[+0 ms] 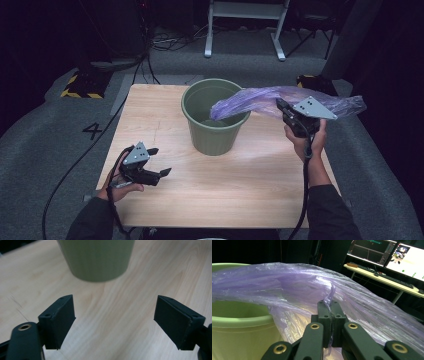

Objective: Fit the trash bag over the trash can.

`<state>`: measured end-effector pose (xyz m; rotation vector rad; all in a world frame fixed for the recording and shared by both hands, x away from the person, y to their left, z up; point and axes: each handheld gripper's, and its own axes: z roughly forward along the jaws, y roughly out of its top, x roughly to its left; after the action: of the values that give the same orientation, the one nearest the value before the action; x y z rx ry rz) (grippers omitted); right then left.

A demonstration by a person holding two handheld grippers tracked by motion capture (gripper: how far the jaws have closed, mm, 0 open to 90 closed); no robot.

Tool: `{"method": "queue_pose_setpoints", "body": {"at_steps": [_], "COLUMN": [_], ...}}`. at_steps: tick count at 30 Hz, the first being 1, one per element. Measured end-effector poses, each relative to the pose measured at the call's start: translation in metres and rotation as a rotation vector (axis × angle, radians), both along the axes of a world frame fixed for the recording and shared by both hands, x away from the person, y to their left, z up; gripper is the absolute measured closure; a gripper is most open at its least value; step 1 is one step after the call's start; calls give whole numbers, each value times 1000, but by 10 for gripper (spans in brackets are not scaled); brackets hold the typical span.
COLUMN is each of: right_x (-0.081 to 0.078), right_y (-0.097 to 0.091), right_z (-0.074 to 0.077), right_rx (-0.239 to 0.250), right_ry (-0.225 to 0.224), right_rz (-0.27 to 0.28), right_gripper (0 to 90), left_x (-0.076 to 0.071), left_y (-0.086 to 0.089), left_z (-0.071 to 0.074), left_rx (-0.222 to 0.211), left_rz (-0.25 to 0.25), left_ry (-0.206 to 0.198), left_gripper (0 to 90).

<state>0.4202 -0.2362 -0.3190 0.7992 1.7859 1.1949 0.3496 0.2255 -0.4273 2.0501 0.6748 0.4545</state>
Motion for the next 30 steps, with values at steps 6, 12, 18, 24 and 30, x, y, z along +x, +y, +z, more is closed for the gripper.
{"method": "queue_pose_setpoints", "body": {"at_steps": [6,12,18,24,30], "right_x": [3,4,8,12,8], "right_y": [13,26,42,57,72], "right_z": [-1,5,6,3,4], "right_rx": [-42,-67,-134,-161,-206], "right_ry": [3,-7,-3,0,-14], "right_rz": [18,43,38,85,117], "right_gripper": [895,894,893,892,888], "left_x": [7,26,46,59,65], "left_y": [-9,-16,-32,-62,-98], "left_z": [34,73,99,119,132], "left_rx": [-31,-67,-65,-30,10], "left_rz": [-12,-29,-36,-59,-110], "left_ry": [-80,-117,-126,-147,-176], "left_gripper": [193,210,216,215,216]}}
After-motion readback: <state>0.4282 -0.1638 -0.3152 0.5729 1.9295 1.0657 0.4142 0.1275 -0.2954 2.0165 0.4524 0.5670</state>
